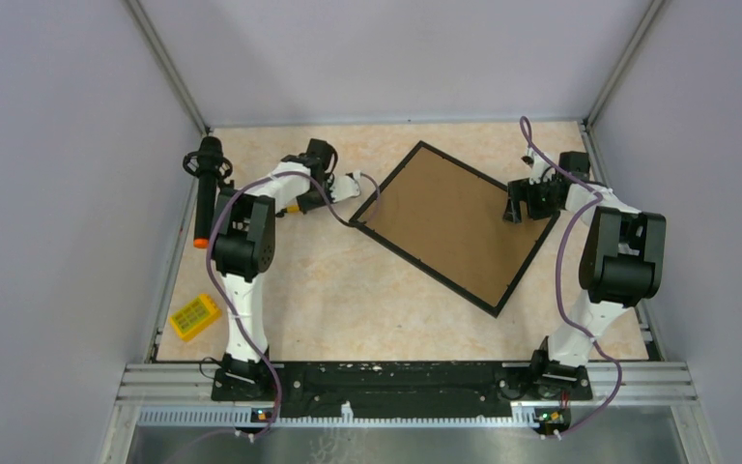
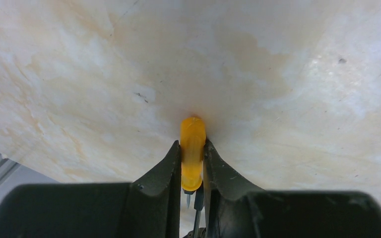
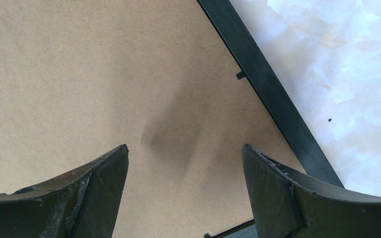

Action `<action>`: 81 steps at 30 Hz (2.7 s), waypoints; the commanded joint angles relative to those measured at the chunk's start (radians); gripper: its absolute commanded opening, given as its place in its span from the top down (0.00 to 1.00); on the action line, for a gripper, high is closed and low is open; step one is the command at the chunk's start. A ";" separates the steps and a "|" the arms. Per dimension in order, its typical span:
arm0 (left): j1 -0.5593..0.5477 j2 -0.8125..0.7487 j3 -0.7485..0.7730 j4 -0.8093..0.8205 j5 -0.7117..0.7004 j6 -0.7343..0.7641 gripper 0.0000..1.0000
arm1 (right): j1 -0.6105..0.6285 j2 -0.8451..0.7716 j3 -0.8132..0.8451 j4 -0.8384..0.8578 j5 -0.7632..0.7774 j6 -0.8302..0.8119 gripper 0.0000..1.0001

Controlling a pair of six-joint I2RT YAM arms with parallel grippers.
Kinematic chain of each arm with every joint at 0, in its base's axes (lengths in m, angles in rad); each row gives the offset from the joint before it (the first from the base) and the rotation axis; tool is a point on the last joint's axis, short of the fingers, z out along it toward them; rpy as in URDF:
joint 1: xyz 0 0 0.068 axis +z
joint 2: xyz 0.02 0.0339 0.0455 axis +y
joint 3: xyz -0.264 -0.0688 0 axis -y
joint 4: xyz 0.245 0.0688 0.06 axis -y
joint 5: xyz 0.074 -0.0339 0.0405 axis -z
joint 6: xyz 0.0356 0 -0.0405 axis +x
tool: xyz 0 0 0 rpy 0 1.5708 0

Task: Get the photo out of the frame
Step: Pick up the screwdriver from the center of the board.

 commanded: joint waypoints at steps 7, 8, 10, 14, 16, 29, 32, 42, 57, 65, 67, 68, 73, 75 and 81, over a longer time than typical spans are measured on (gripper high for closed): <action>-0.075 -0.116 -0.111 0.175 -0.007 0.018 1.00 | -0.004 -0.053 0.023 -0.006 -0.023 0.002 0.17; -0.089 -0.125 -0.119 0.182 -0.008 0.017 1.00 | -0.004 -0.052 0.023 -0.005 -0.023 0.002 0.17; -0.114 -0.136 -0.123 0.186 -0.016 0.005 1.00 | -0.004 -0.052 0.023 -0.006 -0.023 0.005 0.17; -0.155 -0.131 -0.112 0.163 -0.049 -0.028 1.00 | -0.004 -0.053 0.023 -0.006 -0.027 0.005 0.17; -0.161 -0.119 -0.084 0.118 -0.060 -0.071 1.00 | -0.004 -0.057 0.020 -0.008 -0.026 0.005 0.17; -0.140 -0.116 -0.068 -0.040 -0.125 -0.272 1.00 | -0.004 -0.068 0.008 -0.003 -0.027 0.001 0.17; -0.106 -0.107 -0.089 -0.026 -0.164 -0.294 1.00 | -0.004 -0.070 0.006 -0.005 -0.023 -0.004 0.17; -0.011 -0.105 -0.173 0.091 -0.243 -0.265 1.00 | -0.003 -0.075 -0.002 0.002 -0.024 -0.006 0.17; 0.096 -0.028 -0.143 0.225 -0.282 -0.186 1.00 | -0.004 -0.077 -0.007 0.003 -0.020 -0.012 0.17; 0.075 -0.041 -0.130 0.249 -0.279 -0.174 1.00 | -0.004 -0.074 0.001 -0.010 -0.029 -0.015 0.17; 0.042 -0.070 -0.131 0.235 -0.273 -0.183 1.00 | -0.004 -0.075 0.006 -0.018 -0.038 -0.016 0.17; 0.022 -0.088 -0.131 0.224 -0.267 -0.190 1.00 | -0.004 -0.077 0.010 -0.024 -0.044 -0.015 0.17; -0.089 -0.159 -0.099 0.138 -0.196 -0.261 1.00 | -0.002 -0.099 0.029 -0.068 -0.086 -0.008 0.15; -0.131 -0.195 -0.087 0.111 -0.154 -0.279 1.00 | -0.001 -0.119 0.032 -0.092 -0.108 -0.008 0.14; -0.250 -0.326 -0.027 0.021 0.026 -0.345 1.00 | 0.041 -0.226 0.034 -0.193 -0.240 0.028 0.12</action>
